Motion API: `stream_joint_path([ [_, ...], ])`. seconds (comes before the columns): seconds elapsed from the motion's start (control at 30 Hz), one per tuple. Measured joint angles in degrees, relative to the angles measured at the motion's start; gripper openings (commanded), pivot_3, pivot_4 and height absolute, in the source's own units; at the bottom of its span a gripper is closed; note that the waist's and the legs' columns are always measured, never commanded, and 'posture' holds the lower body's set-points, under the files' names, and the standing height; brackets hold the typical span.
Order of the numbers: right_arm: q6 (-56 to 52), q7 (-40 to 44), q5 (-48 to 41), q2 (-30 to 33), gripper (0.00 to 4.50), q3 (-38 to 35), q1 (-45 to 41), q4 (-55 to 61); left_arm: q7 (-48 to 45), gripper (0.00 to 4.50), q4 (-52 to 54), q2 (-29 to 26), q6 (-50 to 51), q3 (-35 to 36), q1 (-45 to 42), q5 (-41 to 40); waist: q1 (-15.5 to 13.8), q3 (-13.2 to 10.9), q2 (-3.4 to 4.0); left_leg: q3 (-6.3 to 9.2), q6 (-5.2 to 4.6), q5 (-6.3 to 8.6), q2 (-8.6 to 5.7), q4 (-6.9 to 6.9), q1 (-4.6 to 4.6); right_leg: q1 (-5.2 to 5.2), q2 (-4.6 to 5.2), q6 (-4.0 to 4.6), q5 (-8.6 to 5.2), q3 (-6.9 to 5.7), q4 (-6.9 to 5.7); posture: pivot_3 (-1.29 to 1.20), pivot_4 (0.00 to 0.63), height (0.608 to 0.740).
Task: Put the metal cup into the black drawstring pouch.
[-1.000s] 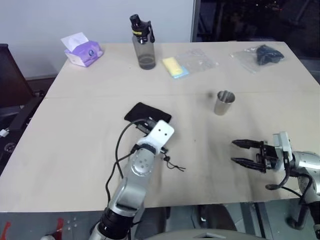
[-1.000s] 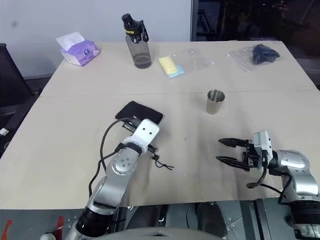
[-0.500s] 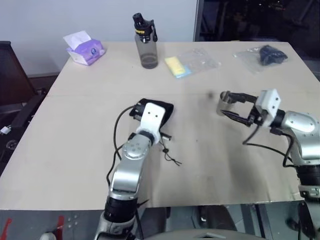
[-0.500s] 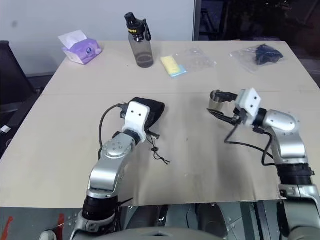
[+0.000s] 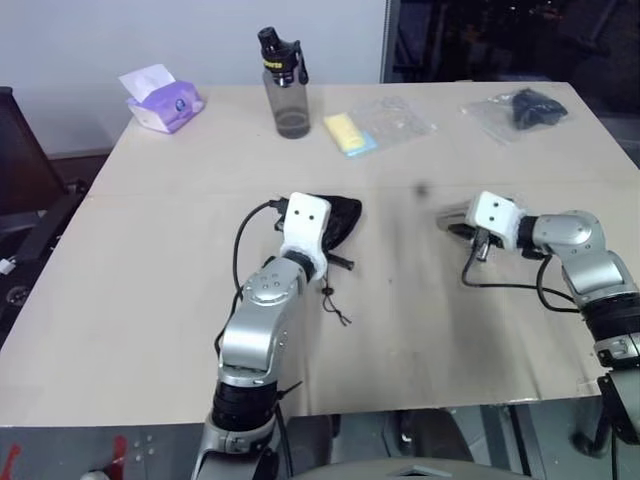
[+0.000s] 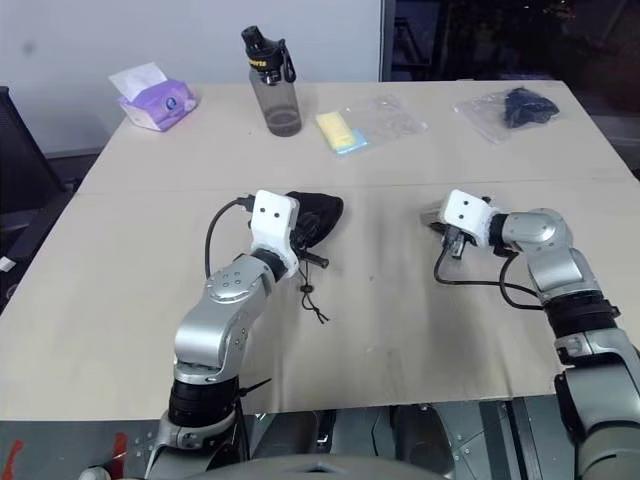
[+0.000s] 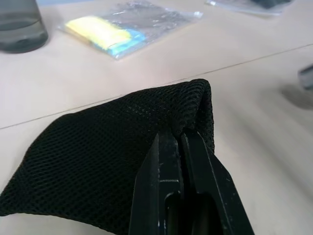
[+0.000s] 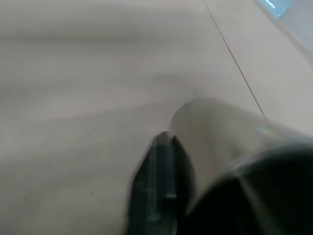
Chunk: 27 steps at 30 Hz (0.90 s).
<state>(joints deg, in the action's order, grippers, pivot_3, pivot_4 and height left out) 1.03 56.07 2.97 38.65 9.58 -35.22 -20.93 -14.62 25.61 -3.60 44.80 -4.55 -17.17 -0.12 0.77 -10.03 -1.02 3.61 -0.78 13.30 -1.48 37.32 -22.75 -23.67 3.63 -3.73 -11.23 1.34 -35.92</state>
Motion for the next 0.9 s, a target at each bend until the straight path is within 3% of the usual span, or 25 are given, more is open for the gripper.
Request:
stream_joint_path([
  [0.23,-1.1,-2.4,-4.6,-2.0,0.03,-4.4,0.3,4.5,0.6,0.00,0.4,2.6,4.0,4.6,-1.3,-6.0,0.1,0.0,0.00,0.01,0.00,0.00,0.02,0.00,0.00,-0.01,-0.02,-0.01,0.00,0.00,-0.01,0.00,0.150,0.740],
  [0.33,-2.4,-0.2,-11.5,-7.1,0.03,-4.0,0.1,16.1,0.6,0.00,0.4,6.6,8.1,7.6,-4.5,-11.8,0.2,0.0,-0.01,0.11,0.00,0.00,0.07,0.00,-0.01,-0.01,-0.08,-0.02,0.00,-0.07,-0.02,0.00,0.150,0.740],
  [0.47,-3.2,1.2,-14.0,-10.5,0.03,0.0,0.1,25.6,0.5,0.00,0.8,8.5,12.3,10.4,-6.6,-18.7,-0.1,0.0,-0.01,0.18,0.01,0.00,0.04,0.00,-0.03,0.01,-0.05,-0.02,0.00,-0.14,-0.01,0.00,0.150,0.740],
  [0.9,-2.8,-1.7,-8.0,-10.7,0.03,3.4,6.2,24.0,2.5,0.00,1.3,8.8,17.9,17.9,-7.9,-31.8,-0.1,0.0,-0.02,0.13,0.02,-0.01,0.01,0.02,-0.02,0.01,-0.05,0.00,0.00,-0.08,-0.01,0.00,0.150,0.740],
])
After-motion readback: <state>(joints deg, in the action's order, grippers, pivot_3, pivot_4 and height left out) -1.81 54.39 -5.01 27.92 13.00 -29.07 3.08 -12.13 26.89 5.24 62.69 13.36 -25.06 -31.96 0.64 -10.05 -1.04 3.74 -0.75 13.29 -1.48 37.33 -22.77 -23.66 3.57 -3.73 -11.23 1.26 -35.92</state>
